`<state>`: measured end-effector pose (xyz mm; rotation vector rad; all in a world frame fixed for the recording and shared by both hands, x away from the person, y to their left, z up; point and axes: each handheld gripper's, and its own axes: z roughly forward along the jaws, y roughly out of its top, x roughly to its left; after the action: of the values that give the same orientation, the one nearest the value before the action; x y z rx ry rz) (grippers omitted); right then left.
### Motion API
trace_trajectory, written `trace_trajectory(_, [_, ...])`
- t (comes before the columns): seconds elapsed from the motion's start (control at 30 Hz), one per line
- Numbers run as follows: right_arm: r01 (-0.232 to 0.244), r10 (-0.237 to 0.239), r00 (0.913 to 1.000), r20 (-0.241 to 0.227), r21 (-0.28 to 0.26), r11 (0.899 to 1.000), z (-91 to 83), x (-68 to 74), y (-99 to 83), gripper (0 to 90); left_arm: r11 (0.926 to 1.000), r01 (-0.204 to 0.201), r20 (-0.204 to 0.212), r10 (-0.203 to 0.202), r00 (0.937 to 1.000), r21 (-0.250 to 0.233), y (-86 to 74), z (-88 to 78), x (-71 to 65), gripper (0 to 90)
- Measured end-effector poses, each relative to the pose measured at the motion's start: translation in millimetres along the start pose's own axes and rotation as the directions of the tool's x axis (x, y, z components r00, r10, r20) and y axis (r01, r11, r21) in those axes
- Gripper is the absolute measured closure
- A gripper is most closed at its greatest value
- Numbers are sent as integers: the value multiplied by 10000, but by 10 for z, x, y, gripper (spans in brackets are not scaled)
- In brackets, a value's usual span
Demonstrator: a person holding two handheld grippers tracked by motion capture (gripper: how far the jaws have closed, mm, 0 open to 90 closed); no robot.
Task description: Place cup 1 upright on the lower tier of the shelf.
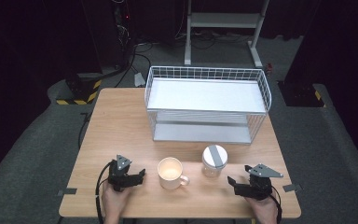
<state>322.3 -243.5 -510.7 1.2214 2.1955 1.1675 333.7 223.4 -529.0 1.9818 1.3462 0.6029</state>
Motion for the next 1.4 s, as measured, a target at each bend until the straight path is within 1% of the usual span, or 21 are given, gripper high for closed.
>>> trace_trajectory(0.03, [0, 0, 10000, 0, 0, 10000, 0, 0, 0, 128, 10000, 0, 0, 0, 10000, 0, 0, 0, 0, 156])
trace_trajectory(0.17, [141, -141, 9996, -255, -18, 9999, 44, 83, 22, 116, 10000, 9, 1, -9, 10000, 1, 0, 0, 0, 156])
trace_trajectory(0.27, [213, -216, 9992, -349, -90, 9997, 56, 104, 34, 114, 10000, 10, 2, -10, 10000, 1, 0, 0, 0, 156])
trace_trajectory(0.3, [302, -305, 9989, -364, -88, 9995, 61, 108, 39, 112, 10000, 10, 3, -10, 10000, 0, 0, 0, 0, 156])
trace_trajectory(0.33, [257, -260, 9988, -426, -87, 9996, 68, 127, 47, 109, 10000, 8, 1, -8, 10000, 1, 0, 0, 0, 156])
trace_trajectory(0.37, [337, -341, 9983, -469, -94, 9994, 78, 148, 58, 108, 10000, 6, -5, -6, 10000, 1, 0, 0, 0, 157])
trace_trajectory(0.53, [349, -357, 9973, -641, -147, 9993, 109, 187, 75, 103, 10000, -11, -12, 11, 10000, 2, 0, -1, 1, 158])
trace_trajectory(0.67, [370, -391, 9961, -786, -282, 9989, 144, 226, 101, 100, 10000, 16, -7, -16, 10000, -1, 0, 0, -1, 158])
trace_trajectory(0.7, [374, -401, 9958, -828, -346, 9987, 159, 256, 121, 100, 10000, -6, -10, 6, 10000, 0, 0, 0, 1, 158])
trace_trajectory(0.77, [447, -477, 9953, -842, -366, 9983, 169, 259, 129, 100, 10000, -8, -11, 8, 10000, 1, 0, 0, 1, 158])
trace_trajectory(0.8, [501, -531, 9945, -906, -343, 9982, 193, 283, 152, 100, 10000, -10, -12, 10, 10000, 0, 0, 0, 2, 158])
trace_trajectory(0.87, [574, -606, 9937, -938, -363, 9977, 210, 301, 171, 99, 10000, -9, -11, 9, 10000, 0, 0, -1, 1, 158])
trace_trajectory(1.03, [546, -588, 9932, -1008, -435, 9976, 244, 325, 199, 99, 10000, 10, 4, -10, 10000, -24, -3, -5, -5, 175])
trace_trajectory(1.33, [599, -640, 9921, -1079, -413, 9974, 315, 343, 267, 99, 10000, 10, 0, -10, 10000, -23, -3, -5, -5, 174])
trace_trajectory(1.4, [582, -631, 9922, -1075, -483, 9971, 329, 351, 280, 99, 10000, 11, -2, -11, 10000, -26, -3, -5, -5, 174])
